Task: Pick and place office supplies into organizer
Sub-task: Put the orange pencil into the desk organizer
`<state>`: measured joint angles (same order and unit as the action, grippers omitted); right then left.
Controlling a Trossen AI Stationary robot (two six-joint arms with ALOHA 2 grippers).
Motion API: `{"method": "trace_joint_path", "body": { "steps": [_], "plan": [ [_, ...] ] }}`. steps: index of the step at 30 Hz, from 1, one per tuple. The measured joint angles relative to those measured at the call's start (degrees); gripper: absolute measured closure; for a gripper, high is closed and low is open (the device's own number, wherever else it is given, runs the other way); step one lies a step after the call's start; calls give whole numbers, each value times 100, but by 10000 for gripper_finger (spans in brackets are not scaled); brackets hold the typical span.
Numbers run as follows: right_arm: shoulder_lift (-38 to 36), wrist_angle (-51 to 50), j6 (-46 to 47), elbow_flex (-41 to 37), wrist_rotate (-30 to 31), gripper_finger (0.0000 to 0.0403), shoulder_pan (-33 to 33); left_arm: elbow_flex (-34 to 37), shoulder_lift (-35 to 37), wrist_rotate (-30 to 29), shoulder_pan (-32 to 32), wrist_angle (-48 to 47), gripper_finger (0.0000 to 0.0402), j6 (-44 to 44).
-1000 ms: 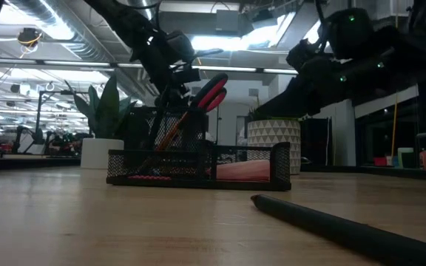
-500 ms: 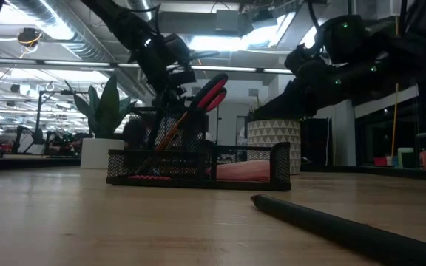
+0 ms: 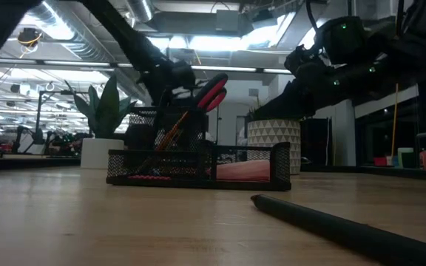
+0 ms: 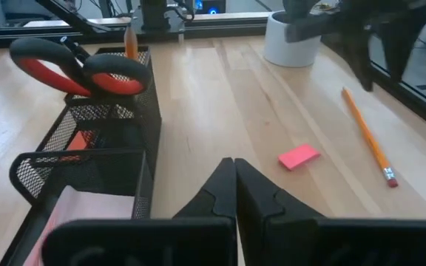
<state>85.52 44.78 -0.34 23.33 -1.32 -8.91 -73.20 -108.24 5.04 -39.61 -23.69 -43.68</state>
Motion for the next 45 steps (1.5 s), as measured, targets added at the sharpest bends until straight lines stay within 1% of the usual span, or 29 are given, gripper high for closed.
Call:
{"method": "trace_joint_path", "body": {
  "steps": [3,6,9,16,21,28,32,37,39,43,45],
  "plan": [
    [0,-6,7,0,-2,402,0,-403,-309,15,-33,-129,270,-13],
    [0,-45,6,0,-2,402,2,-840,-581,155,-33,-556,270,-17],
    [0,-59,-2,0,-2,402,2,-1068,-761,265,-24,-961,270,-83],
    [0,-158,-203,0,-6,402,-19,-1072,-825,274,29,-1266,270,-493],
    [0,-158,-243,0,-21,402,-159,-1072,-853,271,30,-1412,270,-514],
    [0,-171,-236,0,-35,402,-295,-1069,-1140,212,-14,-1402,270,-660],
    [0,-173,-186,0,-44,402,-299,-1078,-1269,197,-50,-1280,270,-662],
    [0,-175,-175,0,-44,402,-299,-1093,-1326,414,-133,-1316,270,-640],
    [0,-174,-173,0,-44,402,-302,-1093,-1332,480,-143,-1360,270,-507],
    [0,-175,-143,0,-46,402,-351,-1096,-1339,414,-130,-1496,271,-305],
    [0,-176,-128,0,-44,402,-376,-1098,-1343,372,-93,-1581,279,-216]
  ]
}}
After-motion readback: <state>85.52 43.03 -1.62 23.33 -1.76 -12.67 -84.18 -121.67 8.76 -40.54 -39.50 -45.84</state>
